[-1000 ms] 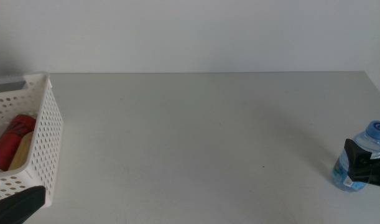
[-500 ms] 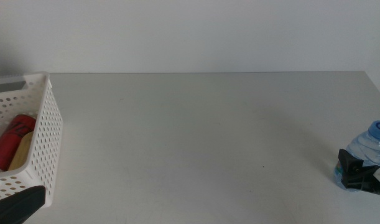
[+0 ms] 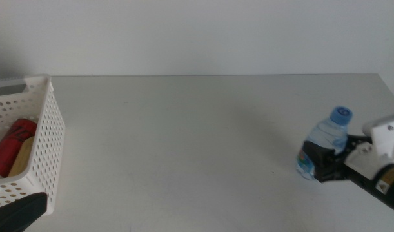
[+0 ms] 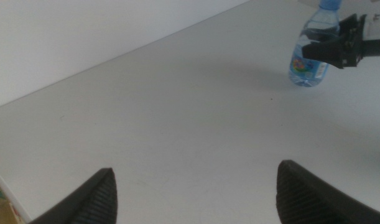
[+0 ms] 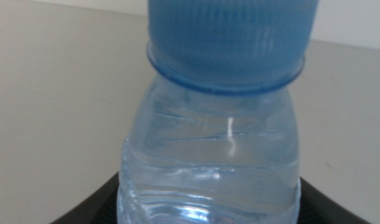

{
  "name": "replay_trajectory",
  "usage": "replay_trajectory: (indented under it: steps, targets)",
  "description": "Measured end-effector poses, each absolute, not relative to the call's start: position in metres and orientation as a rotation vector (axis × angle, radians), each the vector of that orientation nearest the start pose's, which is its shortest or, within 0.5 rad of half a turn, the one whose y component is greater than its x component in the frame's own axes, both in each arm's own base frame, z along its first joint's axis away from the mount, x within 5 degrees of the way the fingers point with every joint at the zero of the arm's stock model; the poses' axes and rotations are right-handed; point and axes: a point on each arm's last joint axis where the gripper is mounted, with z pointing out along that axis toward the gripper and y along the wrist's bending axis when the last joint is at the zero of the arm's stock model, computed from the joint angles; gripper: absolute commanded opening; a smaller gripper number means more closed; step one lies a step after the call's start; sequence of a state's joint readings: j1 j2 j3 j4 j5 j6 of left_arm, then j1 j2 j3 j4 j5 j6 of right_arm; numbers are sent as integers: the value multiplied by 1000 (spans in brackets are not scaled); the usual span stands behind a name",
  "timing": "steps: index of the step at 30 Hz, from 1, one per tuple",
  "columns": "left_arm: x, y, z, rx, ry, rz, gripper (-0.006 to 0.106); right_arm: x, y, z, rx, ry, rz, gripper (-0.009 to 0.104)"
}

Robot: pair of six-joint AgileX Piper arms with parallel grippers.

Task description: Use arms to grab the bottles and put them into the dustbin to the left of the table.

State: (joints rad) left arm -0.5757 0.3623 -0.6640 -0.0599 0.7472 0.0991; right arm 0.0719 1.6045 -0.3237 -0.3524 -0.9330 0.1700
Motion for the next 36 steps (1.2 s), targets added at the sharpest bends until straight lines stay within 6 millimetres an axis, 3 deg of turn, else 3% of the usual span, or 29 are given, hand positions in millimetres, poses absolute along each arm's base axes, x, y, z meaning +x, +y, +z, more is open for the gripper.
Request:
replay_trajectory:
  steps: [7, 9, 12, 18, 23, 28, 31, 36]
  targets:
    - [47, -35, 343, 631, 1842, -387, 84, 310, 118, 198, -436, 1757, 423, -1]
    - [47, -35, 343, 631, 1842, -387, 84, 330, 142, 202, -449, 1755, 471, -1]
    - [47, -35, 343, 631, 1842, -387, 84, 355, 173, 195, -474, 1757, 524, -1]
    - [47, -35, 343, 631, 1842, -387, 84, 379, 230, 173, -569, 1739, 588, -1]
    - [47, -35, 343, 631, 1842, -387, 84, 381, 253, 153, -627, 1751, 606, -1]
    - [47, -35, 343, 631, 1842, -387, 84, 380, 260, 149, -667, 1726, 594, 6]
    - [47, -35, 343, 632, 1842, -386, 84, 379, 262, 149, -677, 1723, 594, 21]
    - [47, -35, 343, 632, 1842, -384, 84, 376, 265, 149, -712, 1713, 593, 61]
